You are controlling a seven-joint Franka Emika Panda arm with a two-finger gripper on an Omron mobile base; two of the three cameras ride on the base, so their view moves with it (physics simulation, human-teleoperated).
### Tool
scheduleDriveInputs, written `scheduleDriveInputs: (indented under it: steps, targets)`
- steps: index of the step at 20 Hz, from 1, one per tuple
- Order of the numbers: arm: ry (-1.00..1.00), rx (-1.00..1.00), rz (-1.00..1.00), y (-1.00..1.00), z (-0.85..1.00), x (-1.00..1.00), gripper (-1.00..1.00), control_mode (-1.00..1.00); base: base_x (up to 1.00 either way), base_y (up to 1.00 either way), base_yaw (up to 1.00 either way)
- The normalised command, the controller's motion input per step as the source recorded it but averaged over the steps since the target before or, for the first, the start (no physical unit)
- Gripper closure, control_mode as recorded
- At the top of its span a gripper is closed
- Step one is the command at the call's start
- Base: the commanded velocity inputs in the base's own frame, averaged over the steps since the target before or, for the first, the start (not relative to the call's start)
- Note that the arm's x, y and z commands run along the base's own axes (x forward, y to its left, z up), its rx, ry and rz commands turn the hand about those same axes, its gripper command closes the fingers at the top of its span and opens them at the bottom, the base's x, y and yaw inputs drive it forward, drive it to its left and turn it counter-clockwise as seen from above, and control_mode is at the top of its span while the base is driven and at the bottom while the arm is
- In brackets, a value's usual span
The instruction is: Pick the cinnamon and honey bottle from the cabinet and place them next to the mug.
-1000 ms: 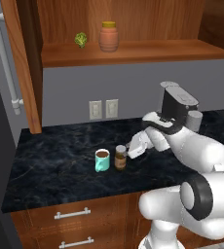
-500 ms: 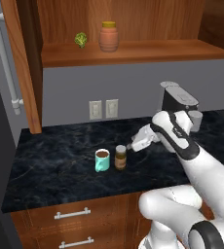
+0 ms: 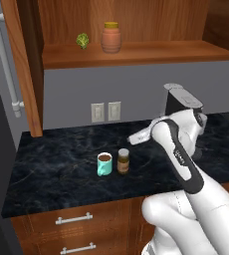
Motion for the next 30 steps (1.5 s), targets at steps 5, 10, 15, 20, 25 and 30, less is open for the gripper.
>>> scheduleDriveInputs:
  steps: [5, 10, 15, 20, 25, 30]
  targets:
    - [0.04, -0.01, -0.23, 0.00, 0.88, -0.16, -1.00, -1.00, 0.00, 0.00, 0.00]
    - [0.00, -0.02, -0.13, 0.00, 0.94, -0.24, -1.00, -1.00, 0.00, 0.00, 0.00]
    - [0.00, -0.03, -0.07, 0.00, 0.91, -0.28, -1.00, -1.00, 0.00, 0.00, 0.00]
    - [0.00, -0.05, -0.07, 0.00, 0.74, -0.15, -1.00, -1.00, 0.00, 0.00, 0.00]
    - [0.00, -0.09, -0.09, 0.00, 0.68, 0.00, -1.00, -1.00, 0.00, 0.00, 0.00]
    - [-0.02, -0.15, -0.13, 0.00, 0.66, 0.05, -1.00, -1.00, 0.00, 0.00, 0.00]
